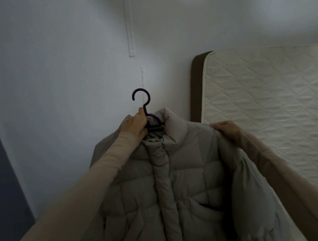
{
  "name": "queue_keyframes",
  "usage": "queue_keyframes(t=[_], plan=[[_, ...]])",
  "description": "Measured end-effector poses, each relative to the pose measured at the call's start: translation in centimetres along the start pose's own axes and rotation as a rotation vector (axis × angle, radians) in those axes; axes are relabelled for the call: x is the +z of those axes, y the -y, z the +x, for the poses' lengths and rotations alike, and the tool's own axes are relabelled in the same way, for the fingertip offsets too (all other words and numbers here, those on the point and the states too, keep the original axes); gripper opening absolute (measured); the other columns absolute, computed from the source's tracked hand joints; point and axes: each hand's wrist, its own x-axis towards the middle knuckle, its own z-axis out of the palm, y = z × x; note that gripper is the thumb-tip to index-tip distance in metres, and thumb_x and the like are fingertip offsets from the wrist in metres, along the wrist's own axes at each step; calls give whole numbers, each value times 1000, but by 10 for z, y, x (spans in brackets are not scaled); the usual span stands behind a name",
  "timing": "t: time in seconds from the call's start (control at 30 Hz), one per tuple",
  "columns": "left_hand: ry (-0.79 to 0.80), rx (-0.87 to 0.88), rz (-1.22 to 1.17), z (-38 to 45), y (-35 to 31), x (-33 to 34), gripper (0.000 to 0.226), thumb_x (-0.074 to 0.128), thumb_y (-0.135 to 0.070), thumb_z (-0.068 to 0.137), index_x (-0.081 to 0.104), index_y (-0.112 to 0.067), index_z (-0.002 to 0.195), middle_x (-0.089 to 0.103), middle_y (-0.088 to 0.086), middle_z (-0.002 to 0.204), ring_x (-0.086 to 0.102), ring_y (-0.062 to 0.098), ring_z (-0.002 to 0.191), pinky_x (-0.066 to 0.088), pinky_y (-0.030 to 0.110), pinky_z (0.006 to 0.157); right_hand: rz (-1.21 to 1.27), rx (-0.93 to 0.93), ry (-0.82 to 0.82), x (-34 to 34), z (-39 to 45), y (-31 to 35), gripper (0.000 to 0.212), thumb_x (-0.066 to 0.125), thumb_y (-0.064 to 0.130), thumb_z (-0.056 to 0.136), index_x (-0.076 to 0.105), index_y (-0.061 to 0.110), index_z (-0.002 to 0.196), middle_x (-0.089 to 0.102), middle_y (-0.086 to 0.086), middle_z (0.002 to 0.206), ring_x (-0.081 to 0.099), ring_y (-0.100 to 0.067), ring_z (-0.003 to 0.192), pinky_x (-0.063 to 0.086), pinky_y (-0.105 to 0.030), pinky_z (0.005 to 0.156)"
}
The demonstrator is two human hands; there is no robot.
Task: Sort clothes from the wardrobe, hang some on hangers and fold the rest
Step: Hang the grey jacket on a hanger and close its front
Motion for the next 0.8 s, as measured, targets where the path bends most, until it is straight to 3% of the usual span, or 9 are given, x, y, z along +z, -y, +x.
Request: queue_keyframes(t=[0.1,0.17,0.3,0.37,0.43,0.53,0.63,0.73,0.8], plan=[[21,37,47,-1,-12,-3,43,51,-4,88,32,3,126,58,20,117,58,36,104,42,38,84,-287,9,-2,1,1,-1,29,50,20,95,66,2,111,64,-14,116,54,-21,95,37,-26,77],[50,50,58,0,-20,-3,43,53,-4,87,34,3,125,58,20,118,58,36,106,43,39,85,-382,-47,-32,11,0,5,28,45,18,97,65,4,110,62,-16,118,55,-25,102,31,-24,71],[109,91,40,2,-38,-5,48,59,-8,86,35,2,126,57,19,120,57,35,110,44,41,88,-479,-206,3,53,-13,27,35,32,31,101,56,5,106,58,-22,119,54,-34,110,38,-36,86],[114,119,27,1,-46,-6,48,61,-11,86,36,2,126,56,19,121,56,35,111,44,41,89,-447,-324,-49,70,-24,37,34,36,42,98,50,13,105,60,-17,114,56,-31,106,39,-39,87],[97,142,18,0,-50,-9,46,59,-16,89,37,1,125,56,18,122,56,34,112,44,41,89,-411,-504,-95,79,-35,45,47,46,52,90,48,16,120,57,-7,115,54,-22,106,40,-39,90],[64,184,16,-7,-48,-11,46,57,-21,90,37,0,126,57,17,121,57,34,110,45,39,88,-649,-729,-108,83,-37,48,40,52,35,92,51,13,126,50,-10,124,50,-28,111,44,-41,89],[36,231,26,-18,-38,-8,49,55,-27,91,34,-3,129,59,14,119,59,32,106,45,38,84,-817,-776,-121,86,-37,43,29,50,25,95,58,4,114,54,-15,119,54,-32,102,49,-41,71],[-38,251,5,-28,-28,-1,45,53,-30,92,35,-8,127,60,10,118,58,28,105,43,33,84,-837,-870,-265,94,-45,39,28,46,27,89,62,5,89,62,-12,86,62,-29,66,45,-32,41],[-93,252,-54,-32,-21,2,42,52,-32,93,38,-12,127,59,8,118,55,24,106,37,28,91,-863,-894,-373,97,-48,38,26,42,27,83,61,9,81,61,-7,75,58,-23,54,40,-25,35]])
